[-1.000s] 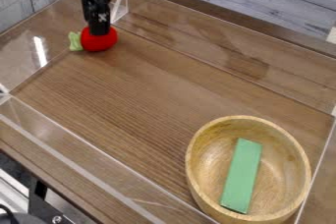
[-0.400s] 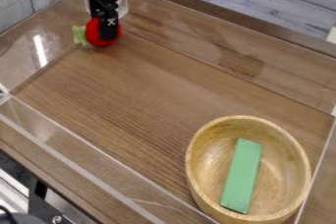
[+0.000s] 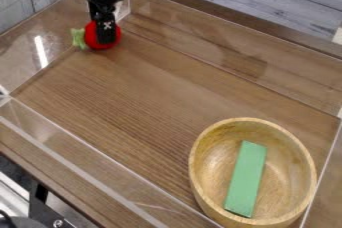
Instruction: Move the red object to the right side of the table
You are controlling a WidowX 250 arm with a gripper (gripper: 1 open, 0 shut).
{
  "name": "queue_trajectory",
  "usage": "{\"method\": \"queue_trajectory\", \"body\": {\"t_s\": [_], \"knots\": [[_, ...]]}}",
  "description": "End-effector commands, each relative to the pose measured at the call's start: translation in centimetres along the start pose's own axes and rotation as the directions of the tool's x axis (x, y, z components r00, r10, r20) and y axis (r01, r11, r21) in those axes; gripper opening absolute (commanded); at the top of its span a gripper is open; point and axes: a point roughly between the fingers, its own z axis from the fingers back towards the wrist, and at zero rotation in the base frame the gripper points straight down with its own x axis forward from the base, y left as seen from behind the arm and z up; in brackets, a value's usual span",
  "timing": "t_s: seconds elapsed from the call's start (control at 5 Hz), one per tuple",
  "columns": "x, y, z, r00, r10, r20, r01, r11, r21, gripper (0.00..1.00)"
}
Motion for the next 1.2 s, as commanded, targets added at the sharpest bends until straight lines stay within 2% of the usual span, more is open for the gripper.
{"method": "queue_trajectory", "body": {"t_s": [0.0,0.2,0.4,0.6,0.8,1.0], "knots": [[-0.9,-0.2,3.8,0.998,0.037,0.047,-0.040,0.998,0.052,1.00],[-1.8,-0.6,5.1,0.995,0.077,0.068,-0.080,0.996,0.039,1.00],[-2.2,-1.1,4.8,0.985,0.148,0.092,-0.150,0.989,0.017,1.00],[-0.8,-3.1,7.4,0.981,0.147,0.129,-0.154,0.987,0.039,0.00],[1.9,-5.6,8.7,0.979,0.128,0.157,-0.136,0.990,0.037,0.00],[5.1,-6.5,9.7,0.977,0.109,0.181,-0.115,0.993,0.026,0.00]]}}
